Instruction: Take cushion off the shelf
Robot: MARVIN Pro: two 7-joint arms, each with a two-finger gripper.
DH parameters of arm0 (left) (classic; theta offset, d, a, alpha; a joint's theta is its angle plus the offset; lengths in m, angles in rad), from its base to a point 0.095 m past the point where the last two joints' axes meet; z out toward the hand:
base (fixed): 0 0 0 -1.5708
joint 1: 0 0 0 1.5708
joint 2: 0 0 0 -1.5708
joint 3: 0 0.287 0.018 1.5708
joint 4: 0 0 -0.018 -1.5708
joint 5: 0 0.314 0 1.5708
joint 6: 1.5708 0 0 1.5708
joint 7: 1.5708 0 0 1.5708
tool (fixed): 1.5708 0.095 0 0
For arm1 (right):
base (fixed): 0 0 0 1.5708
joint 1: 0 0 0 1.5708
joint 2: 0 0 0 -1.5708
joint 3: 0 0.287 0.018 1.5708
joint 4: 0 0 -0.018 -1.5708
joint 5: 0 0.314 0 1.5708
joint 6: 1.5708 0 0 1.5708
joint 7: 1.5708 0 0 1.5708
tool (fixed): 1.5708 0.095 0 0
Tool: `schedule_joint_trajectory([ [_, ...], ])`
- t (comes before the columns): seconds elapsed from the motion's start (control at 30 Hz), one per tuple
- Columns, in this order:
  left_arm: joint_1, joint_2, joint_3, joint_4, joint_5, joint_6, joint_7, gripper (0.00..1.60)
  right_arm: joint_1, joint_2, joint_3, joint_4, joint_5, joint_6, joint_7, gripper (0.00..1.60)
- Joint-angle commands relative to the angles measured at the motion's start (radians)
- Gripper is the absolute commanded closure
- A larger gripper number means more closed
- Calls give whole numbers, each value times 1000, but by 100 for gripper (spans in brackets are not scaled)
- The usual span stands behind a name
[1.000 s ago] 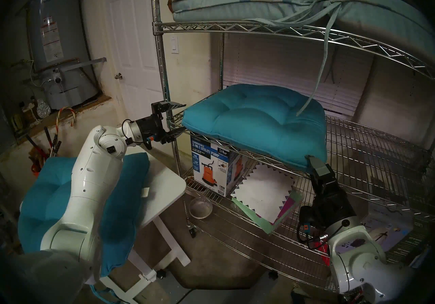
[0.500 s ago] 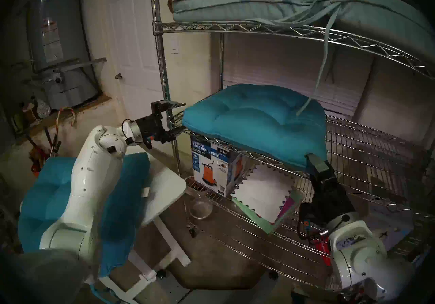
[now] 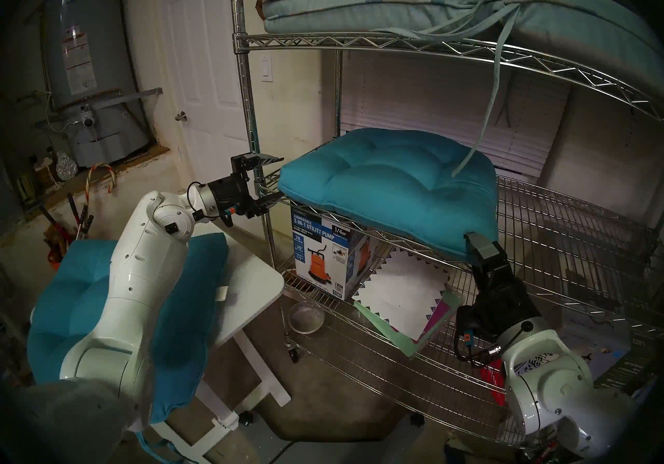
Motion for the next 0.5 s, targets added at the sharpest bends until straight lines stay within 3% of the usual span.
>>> schedule_joint_trajectory([
  [0.0, -30, -3, 3, -3, 0, 1, 26, 0, 92, 15, 56, -34, -6, -4, -23, 0],
  [0.3, -37, -9, -2, 20, -9, 1, 55, 0, 108, 19, 67, -34, 4, -22, -3, 0],
  [0.33, -41, -6, 0, 23, -8, 1, 58, 160, 105, 19, 67, -34, 5, -24, -3, 55],
  [0.37, -43, -5, 1, 25, -4, 1, 62, 160, 105, 22, 62, -34, 7, -32, -1, 122],
  [0.4, -43, -5, 1, 27, -4, 1, 66, 160, 102, 24, 60, -34, 6, -34, 2, 160],
  [0.47, -41, -6, -3, 31, -7, 1, 77, 160, 100, 23, 51, -34, 7, -37, 6, 160],
])
